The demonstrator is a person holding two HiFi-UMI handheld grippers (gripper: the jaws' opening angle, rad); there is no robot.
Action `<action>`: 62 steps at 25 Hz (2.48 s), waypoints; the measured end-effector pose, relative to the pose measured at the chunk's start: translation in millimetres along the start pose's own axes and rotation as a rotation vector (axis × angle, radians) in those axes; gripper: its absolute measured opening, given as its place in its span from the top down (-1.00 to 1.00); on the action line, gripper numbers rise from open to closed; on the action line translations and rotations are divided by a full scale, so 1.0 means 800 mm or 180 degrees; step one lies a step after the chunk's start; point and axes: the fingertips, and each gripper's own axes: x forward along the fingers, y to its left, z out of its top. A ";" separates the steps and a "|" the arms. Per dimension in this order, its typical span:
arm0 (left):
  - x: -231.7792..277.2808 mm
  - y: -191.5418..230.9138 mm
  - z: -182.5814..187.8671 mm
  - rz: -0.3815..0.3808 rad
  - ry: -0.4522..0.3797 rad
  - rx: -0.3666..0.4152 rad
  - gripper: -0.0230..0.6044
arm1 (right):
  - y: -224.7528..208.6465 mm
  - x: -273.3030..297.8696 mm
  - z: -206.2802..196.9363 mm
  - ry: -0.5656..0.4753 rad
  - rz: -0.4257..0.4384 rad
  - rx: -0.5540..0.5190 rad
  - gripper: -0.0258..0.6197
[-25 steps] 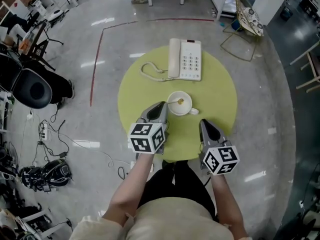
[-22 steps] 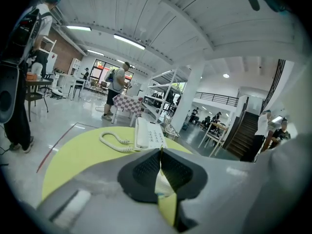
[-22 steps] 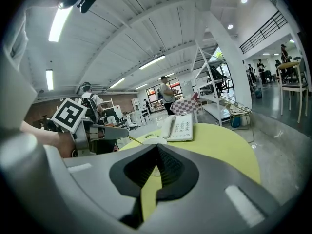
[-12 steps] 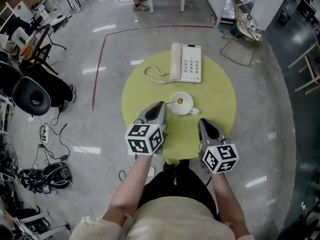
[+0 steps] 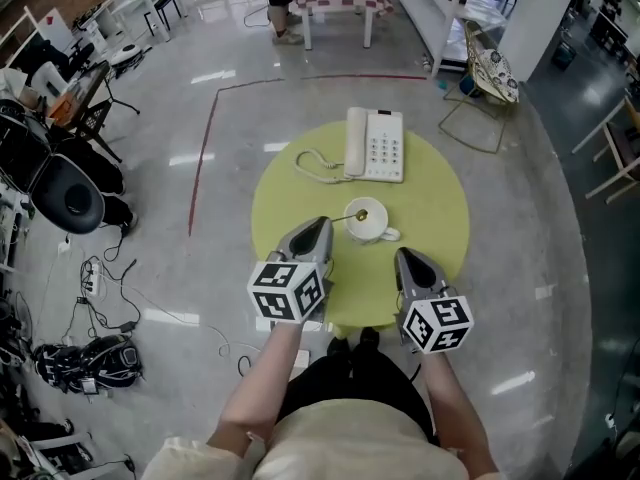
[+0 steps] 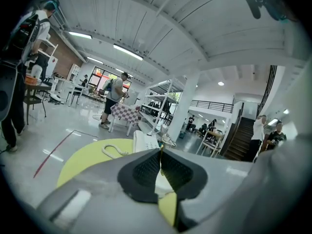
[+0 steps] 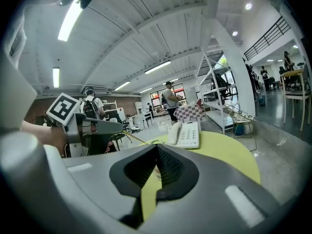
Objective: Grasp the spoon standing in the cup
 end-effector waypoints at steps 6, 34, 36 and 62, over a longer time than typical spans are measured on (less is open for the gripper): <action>-0.017 -0.001 0.005 -0.0014 -0.0036 0.0015 0.90 | 0.009 -0.007 0.003 -0.0030 -0.0007 -0.0035 0.92; -0.079 -0.014 -0.024 -0.0156 0.0039 -0.0075 0.91 | 0.045 -0.056 -0.025 -0.0020 -0.0160 -0.0071 0.92; -0.080 -0.018 -0.029 -0.0164 0.0050 -0.0083 0.91 | 0.046 -0.058 -0.030 0.0005 -0.0141 -0.0071 0.92; -0.074 -0.028 -0.053 -0.0185 0.0170 -0.0169 0.90 | 0.044 -0.058 -0.038 0.0148 -0.0082 -0.0189 0.92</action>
